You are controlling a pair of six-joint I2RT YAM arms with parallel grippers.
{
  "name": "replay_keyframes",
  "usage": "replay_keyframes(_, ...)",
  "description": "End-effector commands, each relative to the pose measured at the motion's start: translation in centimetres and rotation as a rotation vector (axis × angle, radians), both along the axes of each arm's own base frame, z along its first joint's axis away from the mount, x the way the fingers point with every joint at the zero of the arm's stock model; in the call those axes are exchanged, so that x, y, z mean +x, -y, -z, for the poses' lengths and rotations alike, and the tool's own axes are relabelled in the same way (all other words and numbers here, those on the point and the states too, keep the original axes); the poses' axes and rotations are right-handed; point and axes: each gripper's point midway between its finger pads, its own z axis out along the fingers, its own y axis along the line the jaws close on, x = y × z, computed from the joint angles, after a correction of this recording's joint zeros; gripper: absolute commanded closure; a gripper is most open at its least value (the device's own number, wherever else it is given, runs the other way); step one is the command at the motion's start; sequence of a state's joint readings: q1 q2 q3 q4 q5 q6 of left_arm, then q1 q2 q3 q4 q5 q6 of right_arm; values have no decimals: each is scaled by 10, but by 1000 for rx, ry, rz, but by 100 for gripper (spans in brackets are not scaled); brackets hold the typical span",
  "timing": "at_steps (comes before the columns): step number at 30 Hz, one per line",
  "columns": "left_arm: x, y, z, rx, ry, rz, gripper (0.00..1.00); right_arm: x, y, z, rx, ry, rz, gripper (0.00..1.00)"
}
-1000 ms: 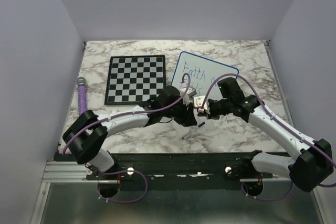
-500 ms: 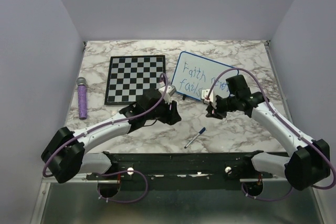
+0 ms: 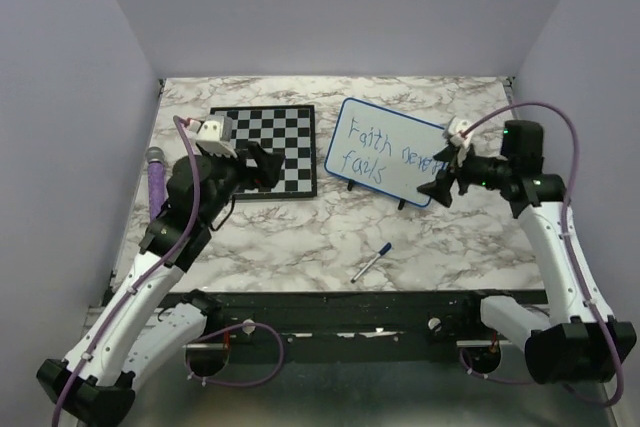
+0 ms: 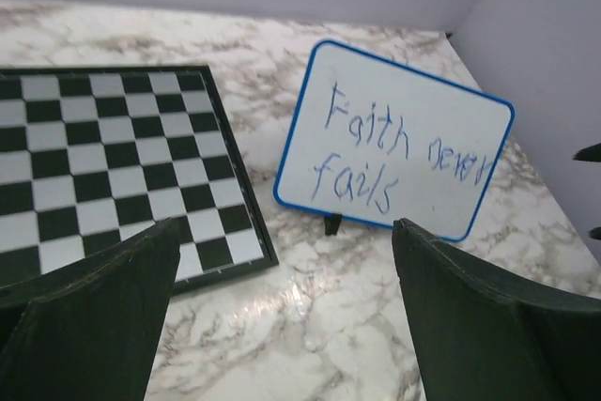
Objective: Write a sentence on the whiteboard
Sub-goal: Reset both arms
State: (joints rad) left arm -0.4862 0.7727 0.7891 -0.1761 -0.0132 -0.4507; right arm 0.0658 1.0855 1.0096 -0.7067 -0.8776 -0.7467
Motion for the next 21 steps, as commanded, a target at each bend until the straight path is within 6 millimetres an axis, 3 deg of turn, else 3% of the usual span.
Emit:
replay_keyframes(1,8,-30,-19,171,22,-72,1,26,41,-90,197,117,353,0)
replay_keyframes(3,11,-40,-16,232,14,-109,1,34,66,-100,212,134,504,0)
replay_keyframes(9,3,-52,-10,288,46,-125,1,41,110,-117,311,131,874,0)
replay_keyframes(14,-4,-56,-1,287,46,-127,1,38,124,-132,354,156,982,0)
replay_keyframes(21,-12,-60,2,269,56,-138,1,37,132,-130,348,173,1034,0)
